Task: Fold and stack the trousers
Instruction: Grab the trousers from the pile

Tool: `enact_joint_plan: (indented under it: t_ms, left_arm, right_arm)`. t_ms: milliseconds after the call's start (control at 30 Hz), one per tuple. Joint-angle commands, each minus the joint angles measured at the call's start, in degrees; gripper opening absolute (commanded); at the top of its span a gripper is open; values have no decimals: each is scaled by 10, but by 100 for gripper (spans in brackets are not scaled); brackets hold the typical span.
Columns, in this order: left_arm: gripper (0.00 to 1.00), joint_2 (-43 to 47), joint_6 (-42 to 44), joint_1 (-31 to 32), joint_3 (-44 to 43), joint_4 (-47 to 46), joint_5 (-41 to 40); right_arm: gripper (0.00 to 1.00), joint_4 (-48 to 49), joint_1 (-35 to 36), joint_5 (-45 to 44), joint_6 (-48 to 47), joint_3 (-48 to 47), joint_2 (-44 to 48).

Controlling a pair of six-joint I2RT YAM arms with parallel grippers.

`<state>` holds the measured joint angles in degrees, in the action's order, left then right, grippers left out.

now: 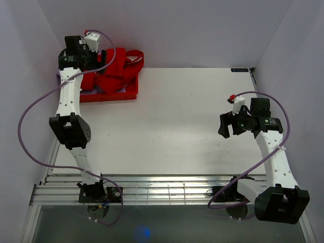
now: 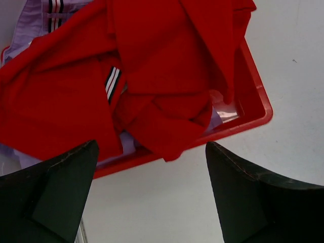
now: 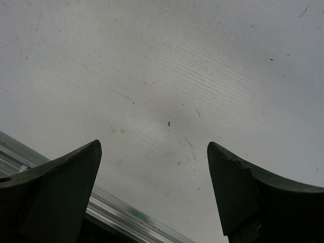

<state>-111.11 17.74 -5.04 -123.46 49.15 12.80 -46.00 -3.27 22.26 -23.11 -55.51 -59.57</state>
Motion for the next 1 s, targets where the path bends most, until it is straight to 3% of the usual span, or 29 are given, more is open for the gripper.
enact_joint_plan:
  t_ms: [0, 133, 233, 467, 633, 833, 967]
  left_arm:
    - [97, -72, 10, 0, -74, -4, 19]
    - [97, -99, 22, 1, -61, -55, 57]
    - [97, -90, 33, 1, 0, -135, 95]
    - [98, -82, 51, 20, 122, -299, 79]
    - [98, -93, 119, 41, 161, -408, 68]
    - [98, -146, 218, 90, 161, -542, -10]
    - [98, -211, 265, 104, 110, -569, -37]
  right_arm:
    - [90, 30, 1, 26, 17, -6, -11]
    - [90, 41, 1, 32, 18, -2, -32]
    - [90, 50, 1, 35, 22, 0, -49]
    - [90, 64, 1, 41, 30, 2, -73]
    - [90, 72, 1, 38, 32, 8, -83]
    - [90, 83, 1, 36, 36, 13, -100]
    - [90, 87, 1, 37, 38, 15, -111]
